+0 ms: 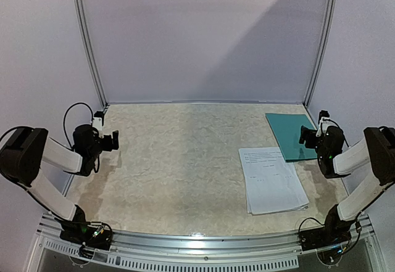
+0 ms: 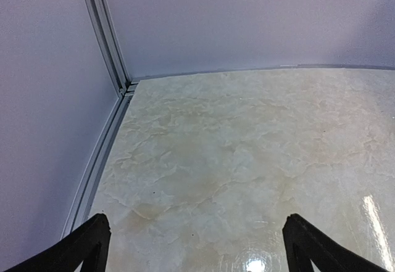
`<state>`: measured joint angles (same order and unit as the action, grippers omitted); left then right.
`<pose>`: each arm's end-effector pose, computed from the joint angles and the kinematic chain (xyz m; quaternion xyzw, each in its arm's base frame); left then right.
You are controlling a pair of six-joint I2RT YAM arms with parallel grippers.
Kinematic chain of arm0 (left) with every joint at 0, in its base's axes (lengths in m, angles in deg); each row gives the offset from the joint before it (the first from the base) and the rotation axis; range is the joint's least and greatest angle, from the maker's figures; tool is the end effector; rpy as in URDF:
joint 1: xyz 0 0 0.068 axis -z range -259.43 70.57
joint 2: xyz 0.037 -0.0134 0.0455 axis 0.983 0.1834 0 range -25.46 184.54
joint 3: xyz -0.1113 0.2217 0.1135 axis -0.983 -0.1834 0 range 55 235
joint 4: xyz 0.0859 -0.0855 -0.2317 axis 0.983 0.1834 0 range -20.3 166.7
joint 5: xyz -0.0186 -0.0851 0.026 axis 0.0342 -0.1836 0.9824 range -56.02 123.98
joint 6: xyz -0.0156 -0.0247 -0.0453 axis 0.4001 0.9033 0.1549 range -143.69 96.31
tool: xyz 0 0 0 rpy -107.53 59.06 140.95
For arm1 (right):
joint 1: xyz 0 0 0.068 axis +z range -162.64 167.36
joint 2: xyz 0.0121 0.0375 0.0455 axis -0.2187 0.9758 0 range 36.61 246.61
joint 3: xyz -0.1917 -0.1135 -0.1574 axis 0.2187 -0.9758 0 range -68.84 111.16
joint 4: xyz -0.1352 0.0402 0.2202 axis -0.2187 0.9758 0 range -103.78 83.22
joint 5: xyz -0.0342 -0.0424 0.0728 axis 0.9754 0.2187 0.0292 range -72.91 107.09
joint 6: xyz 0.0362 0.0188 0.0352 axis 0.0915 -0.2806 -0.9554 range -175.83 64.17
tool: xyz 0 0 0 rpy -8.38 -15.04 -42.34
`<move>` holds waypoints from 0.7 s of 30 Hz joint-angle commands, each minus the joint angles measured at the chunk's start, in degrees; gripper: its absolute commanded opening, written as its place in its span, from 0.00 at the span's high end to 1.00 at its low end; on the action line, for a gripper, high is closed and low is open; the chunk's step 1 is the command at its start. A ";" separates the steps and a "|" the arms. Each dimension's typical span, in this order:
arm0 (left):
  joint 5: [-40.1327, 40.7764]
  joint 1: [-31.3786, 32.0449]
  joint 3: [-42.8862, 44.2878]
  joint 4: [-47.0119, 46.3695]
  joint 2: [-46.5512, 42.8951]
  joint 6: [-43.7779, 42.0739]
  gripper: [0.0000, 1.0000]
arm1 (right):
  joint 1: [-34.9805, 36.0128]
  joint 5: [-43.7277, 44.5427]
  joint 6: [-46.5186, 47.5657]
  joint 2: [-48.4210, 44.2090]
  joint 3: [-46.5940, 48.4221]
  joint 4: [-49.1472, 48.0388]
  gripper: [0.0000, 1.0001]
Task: Put the files into the folder
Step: Pick up the folder from the corner of the board.
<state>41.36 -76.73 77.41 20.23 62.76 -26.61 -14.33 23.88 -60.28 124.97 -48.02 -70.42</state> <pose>0.2717 -0.0082 0.1477 0.0007 0.7997 0.0526 0.5981 0.2687 -0.0122 0.1532 0.0790 0.7665 -0.0304 0.6366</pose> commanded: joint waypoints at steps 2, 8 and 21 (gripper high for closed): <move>0.36 -0.68 0.94 -1.29 0.94 0.45 0.00 | -0.42 0.58 -0.12 0.07 0.74 1.61 0.01; -0.45 -0.81 0.78 -1.34 0.81 0.21 0.00 | -0.49 5.95 -8.71 -11.67 16.53 37.75 0.01; -22.17 -2.68 33.96 66.47 -12.75 -15.95 0.00 | -0.37 -23.01 -44.52 -16.43 19.11 67.69 0.26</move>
<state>29.64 -79.12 105.11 59.15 53.78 -34.24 -14.64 11.09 -88.59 109.62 -20.99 -8.74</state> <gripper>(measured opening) 0.995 0.771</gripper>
